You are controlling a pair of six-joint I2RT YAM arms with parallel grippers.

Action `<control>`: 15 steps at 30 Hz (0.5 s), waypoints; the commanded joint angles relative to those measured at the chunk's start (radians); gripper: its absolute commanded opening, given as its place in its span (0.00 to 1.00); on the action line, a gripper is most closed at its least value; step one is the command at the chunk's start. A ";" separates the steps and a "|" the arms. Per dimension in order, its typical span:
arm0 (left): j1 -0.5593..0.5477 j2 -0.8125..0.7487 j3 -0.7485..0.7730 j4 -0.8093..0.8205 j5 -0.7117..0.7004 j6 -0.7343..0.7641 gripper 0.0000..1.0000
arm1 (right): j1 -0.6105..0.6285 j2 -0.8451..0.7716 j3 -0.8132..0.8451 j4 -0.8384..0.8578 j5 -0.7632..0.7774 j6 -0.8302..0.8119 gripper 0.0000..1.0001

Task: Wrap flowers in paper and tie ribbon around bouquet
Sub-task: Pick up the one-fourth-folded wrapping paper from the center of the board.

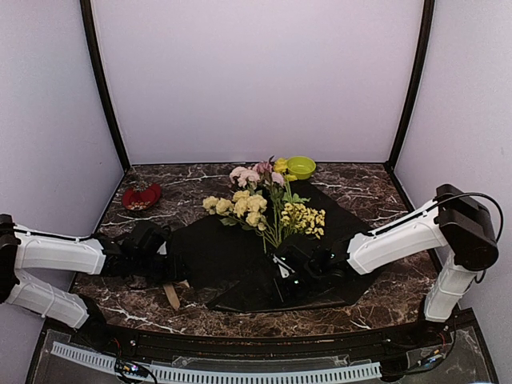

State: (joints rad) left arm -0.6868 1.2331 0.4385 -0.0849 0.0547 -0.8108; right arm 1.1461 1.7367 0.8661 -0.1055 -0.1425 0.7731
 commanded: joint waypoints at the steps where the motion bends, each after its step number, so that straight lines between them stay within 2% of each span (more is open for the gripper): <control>1: 0.007 0.041 0.027 0.051 0.001 0.020 0.50 | 0.020 0.024 -0.012 -0.057 0.002 0.011 0.10; 9: 0.007 0.062 0.051 0.078 -0.023 0.057 0.43 | 0.025 0.029 -0.016 -0.051 -0.002 0.014 0.10; 12: 0.007 0.056 0.057 0.078 -0.039 0.075 0.33 | 0.025 0.030 -0.016 -0.052 -0.002 0.014 0.10; 15: 0.007 0.038 0.047 0.104 -0.035 0.076 0.18 | 0.025 0.034 -0.017 -0.048 -0.006 0.017 0.10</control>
State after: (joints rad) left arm -0.6849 1.2945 0.4736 -0.0113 0.0349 -0.7612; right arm 1.1515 1.7355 0.8661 -0.1043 -0.1337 0.7807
